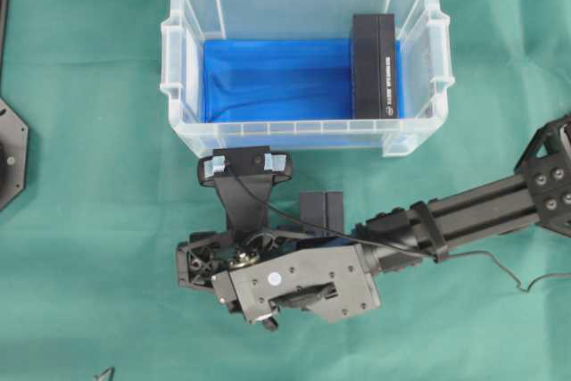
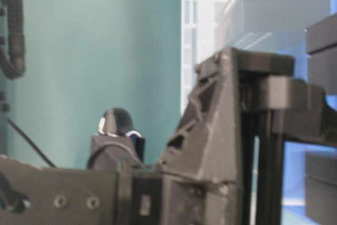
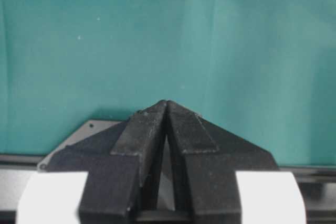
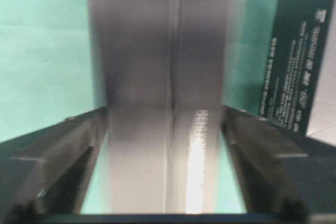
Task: Take the box out of the case with the right arm.
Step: 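Lower the box onto the table left of the first box and release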
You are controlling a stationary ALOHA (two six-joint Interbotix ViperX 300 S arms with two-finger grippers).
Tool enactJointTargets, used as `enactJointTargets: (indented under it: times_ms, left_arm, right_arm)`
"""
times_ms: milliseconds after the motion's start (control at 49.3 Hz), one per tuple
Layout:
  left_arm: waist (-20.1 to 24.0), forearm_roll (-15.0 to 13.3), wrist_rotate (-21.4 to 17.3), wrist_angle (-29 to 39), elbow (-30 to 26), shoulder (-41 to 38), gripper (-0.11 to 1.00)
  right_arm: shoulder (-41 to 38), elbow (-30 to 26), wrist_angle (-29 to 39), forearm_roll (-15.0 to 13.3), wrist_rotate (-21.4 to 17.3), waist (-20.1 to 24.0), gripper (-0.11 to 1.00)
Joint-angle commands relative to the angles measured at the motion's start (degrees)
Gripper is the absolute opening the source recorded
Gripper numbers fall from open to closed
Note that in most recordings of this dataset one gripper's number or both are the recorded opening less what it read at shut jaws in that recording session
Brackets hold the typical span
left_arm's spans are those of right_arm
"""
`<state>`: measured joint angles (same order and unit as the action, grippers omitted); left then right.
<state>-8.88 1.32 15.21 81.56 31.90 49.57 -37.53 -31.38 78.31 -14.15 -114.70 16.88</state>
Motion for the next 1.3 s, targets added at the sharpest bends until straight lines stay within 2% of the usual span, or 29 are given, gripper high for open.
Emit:
enactJointTargets:
  times_ms: [0,507,913,1116,1278]
  left_arm:
    - [-0.2,0.1,-0.1,-0.2,-0.6,-0.4,0.0]
    - [-0.2,0.2,0.0,-0.2,-0.6,-0.4,0.0]
    - [-0.2,0.1,0.1,-0.2,-0.6,-0.4,0.0]
    - [-0.2,0.1,0.4,-0.2,-0.6,-0.4,0.0]
    - [-0.2,0.1,0.4,-0.2,-0.6,-0.4,0.0]
  right_arm:
    - [3.3,-0.4,-0.3,-0.4,0.0,0.2,0.94]
    - [6.7,-0.4,3.1,-0.9,0.7,-0.1,0.9]
    - [12.7,-3.8,9.9,-7.4,1.3,0.4,0.88]
    - [13.0,-3.8,10.4,-7.3,4.9,0.4,0.87]
    - [14.8,-1.8,11.4,-5.9,7.5,0.4,0.82]
